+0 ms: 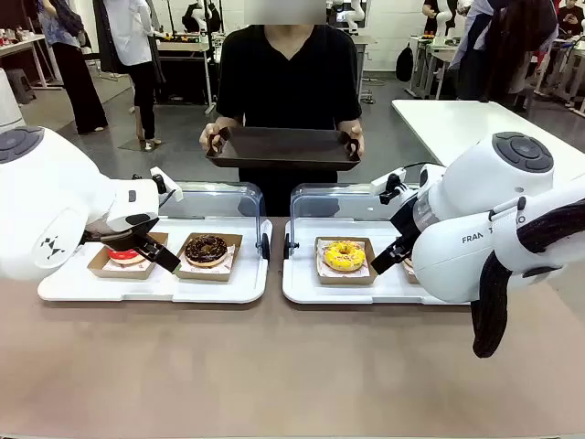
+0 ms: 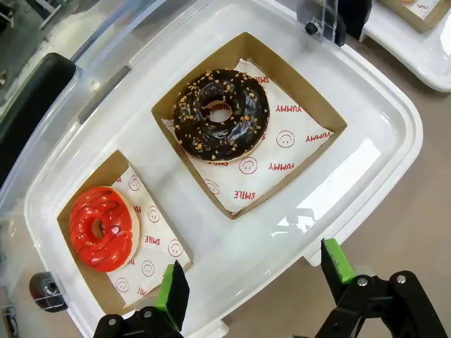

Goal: Provide the desired donut to the person.
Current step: Pick up and lift the Paper togo box containing the Donut pointed at by the person.

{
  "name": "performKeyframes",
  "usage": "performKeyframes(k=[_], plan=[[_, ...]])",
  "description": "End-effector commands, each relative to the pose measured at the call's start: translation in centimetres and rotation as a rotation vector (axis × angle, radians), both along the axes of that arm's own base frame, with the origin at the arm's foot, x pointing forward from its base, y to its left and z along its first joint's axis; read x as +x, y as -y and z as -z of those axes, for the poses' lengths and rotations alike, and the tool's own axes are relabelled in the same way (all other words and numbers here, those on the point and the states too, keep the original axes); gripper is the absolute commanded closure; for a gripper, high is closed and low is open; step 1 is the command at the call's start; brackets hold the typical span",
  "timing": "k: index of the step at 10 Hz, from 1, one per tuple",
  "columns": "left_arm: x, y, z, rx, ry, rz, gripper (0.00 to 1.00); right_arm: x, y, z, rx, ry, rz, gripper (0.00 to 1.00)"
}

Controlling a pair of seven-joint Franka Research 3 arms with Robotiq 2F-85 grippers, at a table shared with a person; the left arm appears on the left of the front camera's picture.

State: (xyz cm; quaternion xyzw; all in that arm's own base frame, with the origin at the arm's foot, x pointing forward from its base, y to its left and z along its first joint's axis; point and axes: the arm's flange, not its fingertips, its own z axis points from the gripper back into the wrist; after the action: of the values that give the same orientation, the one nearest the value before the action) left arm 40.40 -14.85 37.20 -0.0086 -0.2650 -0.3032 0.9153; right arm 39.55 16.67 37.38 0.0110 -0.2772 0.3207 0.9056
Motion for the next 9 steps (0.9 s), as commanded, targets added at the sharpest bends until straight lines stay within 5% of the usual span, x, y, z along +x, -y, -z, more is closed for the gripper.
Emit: performKeyframes(k=[1, 9], plan=[[-0.01, 0.01, 0.01, 0.000, 0.000, 0.000, 0.00, 0.00, 0.00, 0.00, 0.000, 0.000, 0.000, 0.00], [-0.01, 0.01, 0.01, 0.000, 0.000, 0.000, 0.00, 0.00, 0.00, 0.00, 0.000, 0.000, 0.000, 0.00]])
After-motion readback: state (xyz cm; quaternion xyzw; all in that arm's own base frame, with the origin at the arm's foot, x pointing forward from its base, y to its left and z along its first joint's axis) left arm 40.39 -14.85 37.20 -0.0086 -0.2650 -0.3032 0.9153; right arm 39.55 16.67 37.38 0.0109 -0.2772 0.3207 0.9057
